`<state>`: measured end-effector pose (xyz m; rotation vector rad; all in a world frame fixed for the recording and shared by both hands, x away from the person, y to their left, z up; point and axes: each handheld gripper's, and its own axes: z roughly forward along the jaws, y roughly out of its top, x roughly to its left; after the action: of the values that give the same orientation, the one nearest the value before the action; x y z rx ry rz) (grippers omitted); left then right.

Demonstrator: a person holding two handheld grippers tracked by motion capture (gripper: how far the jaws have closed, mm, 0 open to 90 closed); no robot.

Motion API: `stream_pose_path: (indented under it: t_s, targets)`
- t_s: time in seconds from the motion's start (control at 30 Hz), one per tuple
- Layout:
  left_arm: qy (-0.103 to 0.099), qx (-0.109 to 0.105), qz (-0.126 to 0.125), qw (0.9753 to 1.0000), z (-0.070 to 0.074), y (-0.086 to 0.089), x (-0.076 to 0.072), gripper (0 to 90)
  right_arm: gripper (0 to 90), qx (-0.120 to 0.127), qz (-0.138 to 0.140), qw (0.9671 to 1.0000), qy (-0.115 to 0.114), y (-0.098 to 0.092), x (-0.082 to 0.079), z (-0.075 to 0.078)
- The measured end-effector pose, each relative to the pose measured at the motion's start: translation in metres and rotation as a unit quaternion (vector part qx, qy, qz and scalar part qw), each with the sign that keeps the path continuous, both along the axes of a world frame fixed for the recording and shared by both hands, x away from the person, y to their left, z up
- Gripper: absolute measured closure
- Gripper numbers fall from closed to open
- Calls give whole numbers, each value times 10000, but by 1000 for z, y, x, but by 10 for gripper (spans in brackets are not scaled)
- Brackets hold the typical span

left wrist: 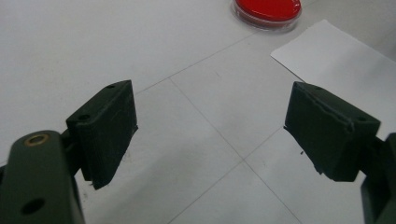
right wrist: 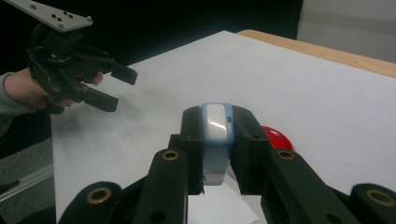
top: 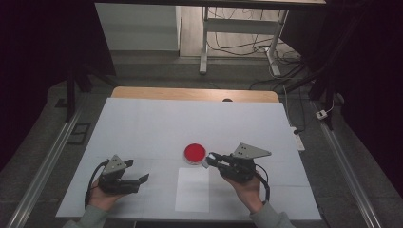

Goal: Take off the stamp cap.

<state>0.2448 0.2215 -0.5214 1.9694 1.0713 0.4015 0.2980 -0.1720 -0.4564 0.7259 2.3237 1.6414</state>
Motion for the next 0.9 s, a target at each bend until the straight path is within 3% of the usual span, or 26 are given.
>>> stream_pose_path:
  t_s: [0.43,0.9]
  targets:
    - [10,-95,55,9999,0,1,4,173,752,17,-26,9999,131,-1,2,-9]
    - [-191,-71,-10,9998,8,-4,-2,176,752,-13,-31,10000,7,8,-1,-7]
